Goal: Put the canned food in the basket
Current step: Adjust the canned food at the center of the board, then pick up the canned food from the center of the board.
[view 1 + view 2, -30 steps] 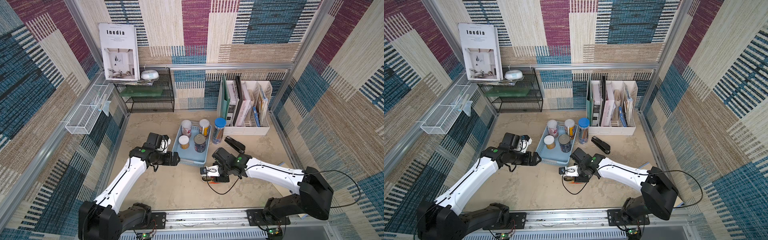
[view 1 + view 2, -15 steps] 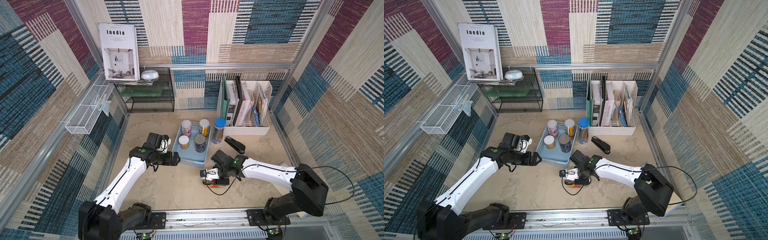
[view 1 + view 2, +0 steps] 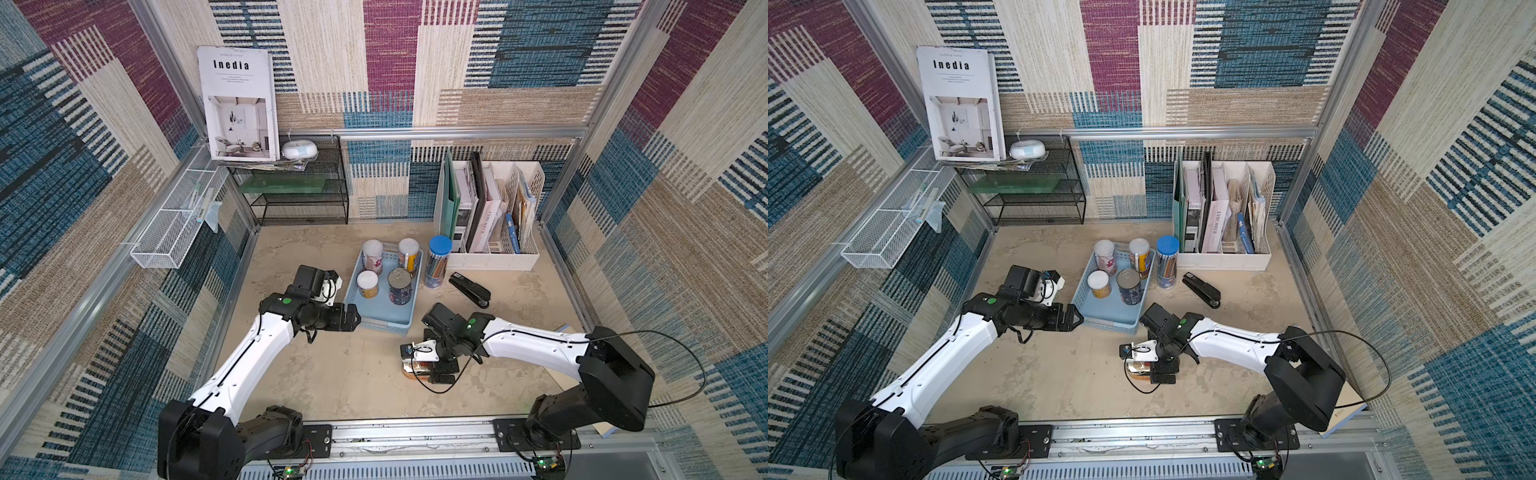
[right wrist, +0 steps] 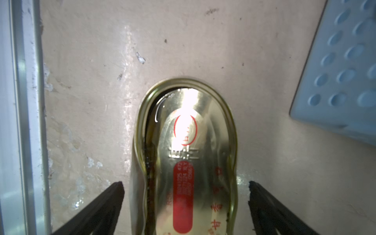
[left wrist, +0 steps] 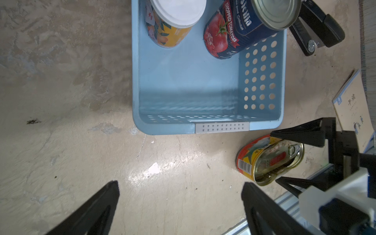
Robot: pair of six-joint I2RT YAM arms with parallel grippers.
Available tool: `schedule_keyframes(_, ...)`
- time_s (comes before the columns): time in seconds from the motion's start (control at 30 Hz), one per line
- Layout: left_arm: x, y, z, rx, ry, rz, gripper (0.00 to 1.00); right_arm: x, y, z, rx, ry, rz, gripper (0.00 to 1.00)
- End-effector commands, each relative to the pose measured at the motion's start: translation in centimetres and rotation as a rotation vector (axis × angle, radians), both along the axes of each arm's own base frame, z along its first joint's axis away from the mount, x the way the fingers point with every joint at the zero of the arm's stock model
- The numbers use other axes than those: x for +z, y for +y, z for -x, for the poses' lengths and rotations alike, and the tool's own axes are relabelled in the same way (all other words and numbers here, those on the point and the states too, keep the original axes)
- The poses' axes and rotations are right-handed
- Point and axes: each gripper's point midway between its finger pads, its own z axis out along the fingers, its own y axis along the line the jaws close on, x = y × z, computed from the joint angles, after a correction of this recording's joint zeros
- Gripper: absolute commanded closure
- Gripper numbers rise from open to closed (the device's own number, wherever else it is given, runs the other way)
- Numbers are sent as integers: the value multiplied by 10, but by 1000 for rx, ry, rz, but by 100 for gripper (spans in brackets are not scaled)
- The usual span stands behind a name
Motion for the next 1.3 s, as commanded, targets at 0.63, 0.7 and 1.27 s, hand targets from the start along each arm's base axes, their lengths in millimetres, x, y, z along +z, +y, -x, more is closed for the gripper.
schedule_keyframes(0.63, 4, -4, -4, -17, -15, 22, 1, -31, 6, 20, -5, 162, 17, 26)
schedule_keyframes(0.7, 4, -4, -4, -16, -12, 24, 1, -30, 5, 22, 3, 165, 16, 15)
schedule_keyframes(1.27, 4, -4, -5, -14, -10, 31, 1, -47, -23, 7, -17, 108, 129, 1)
